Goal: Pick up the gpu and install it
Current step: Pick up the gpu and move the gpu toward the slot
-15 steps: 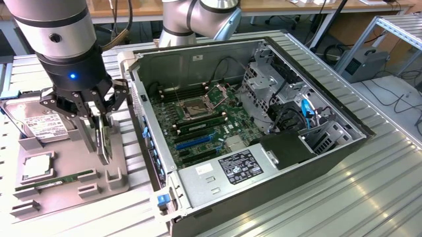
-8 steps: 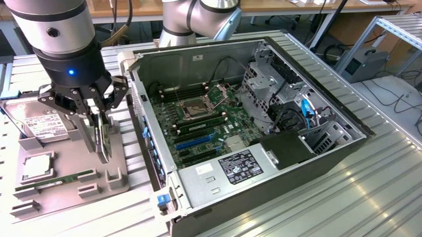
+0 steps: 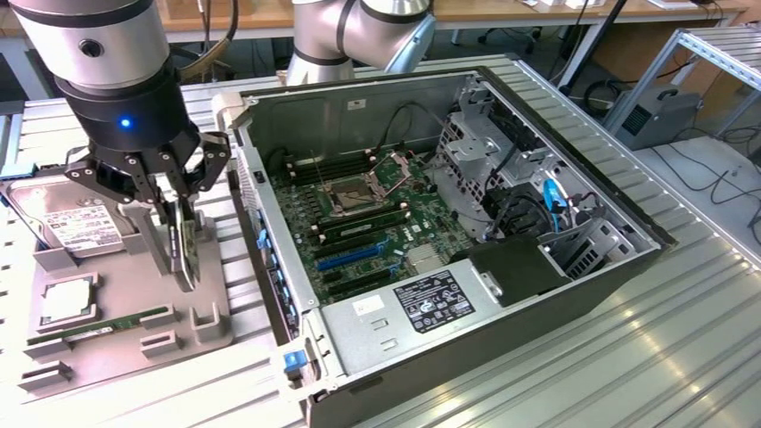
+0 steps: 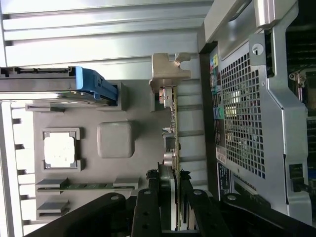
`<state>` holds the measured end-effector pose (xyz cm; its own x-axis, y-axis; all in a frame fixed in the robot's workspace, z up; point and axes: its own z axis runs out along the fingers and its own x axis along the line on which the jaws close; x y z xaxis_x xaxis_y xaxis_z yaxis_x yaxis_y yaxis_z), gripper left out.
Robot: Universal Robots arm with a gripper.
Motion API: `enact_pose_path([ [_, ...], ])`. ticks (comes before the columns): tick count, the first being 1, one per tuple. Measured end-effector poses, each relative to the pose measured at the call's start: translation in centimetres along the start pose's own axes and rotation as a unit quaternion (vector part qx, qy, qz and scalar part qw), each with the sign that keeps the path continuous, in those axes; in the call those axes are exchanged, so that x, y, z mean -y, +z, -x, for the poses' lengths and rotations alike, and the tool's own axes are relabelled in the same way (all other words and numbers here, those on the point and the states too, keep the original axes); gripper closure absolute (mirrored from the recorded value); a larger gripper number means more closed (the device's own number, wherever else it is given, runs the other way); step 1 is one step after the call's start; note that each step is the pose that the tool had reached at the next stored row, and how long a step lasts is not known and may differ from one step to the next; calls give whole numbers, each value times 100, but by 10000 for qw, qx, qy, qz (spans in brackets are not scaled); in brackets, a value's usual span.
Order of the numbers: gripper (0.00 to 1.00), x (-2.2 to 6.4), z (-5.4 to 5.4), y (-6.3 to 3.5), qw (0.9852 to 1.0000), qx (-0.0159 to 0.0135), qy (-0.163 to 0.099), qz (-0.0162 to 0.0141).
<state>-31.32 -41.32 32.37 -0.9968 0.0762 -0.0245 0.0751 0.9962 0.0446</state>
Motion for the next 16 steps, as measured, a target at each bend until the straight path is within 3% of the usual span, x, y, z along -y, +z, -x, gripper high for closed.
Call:
enact_pose_path([
  [16, 73, -7, 4, -154, 10000, 0, 0, 0],
])
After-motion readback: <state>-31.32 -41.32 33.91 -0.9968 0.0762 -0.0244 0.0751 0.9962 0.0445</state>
